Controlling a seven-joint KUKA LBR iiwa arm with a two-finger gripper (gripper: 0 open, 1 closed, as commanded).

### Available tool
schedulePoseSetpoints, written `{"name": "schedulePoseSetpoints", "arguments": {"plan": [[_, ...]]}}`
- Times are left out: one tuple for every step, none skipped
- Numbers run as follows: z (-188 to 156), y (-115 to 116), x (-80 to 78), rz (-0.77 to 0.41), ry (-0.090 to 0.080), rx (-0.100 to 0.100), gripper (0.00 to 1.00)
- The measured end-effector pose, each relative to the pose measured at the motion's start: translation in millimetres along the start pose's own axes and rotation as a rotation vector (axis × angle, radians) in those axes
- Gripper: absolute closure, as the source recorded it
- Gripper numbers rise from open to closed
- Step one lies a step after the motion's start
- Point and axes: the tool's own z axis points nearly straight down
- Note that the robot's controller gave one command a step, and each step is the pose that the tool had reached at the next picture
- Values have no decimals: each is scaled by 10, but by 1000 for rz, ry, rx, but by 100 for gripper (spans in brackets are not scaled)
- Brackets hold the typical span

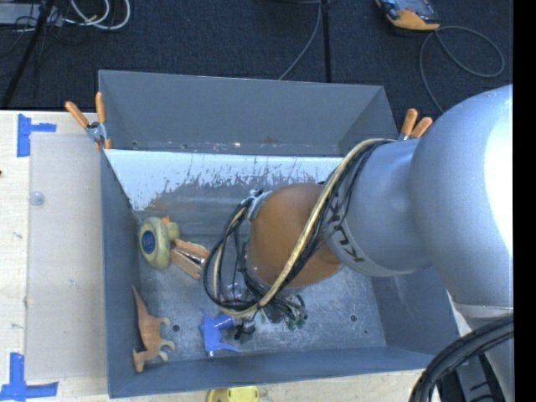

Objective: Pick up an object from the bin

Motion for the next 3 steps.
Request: {"name": "schedulePoseSetpoints", "arguments": {"plan": [[-31,-3,22,7,3,0,100],[-88,-3,31,8,6,0,100],[-203,2,38,9,9,0,100]]}}
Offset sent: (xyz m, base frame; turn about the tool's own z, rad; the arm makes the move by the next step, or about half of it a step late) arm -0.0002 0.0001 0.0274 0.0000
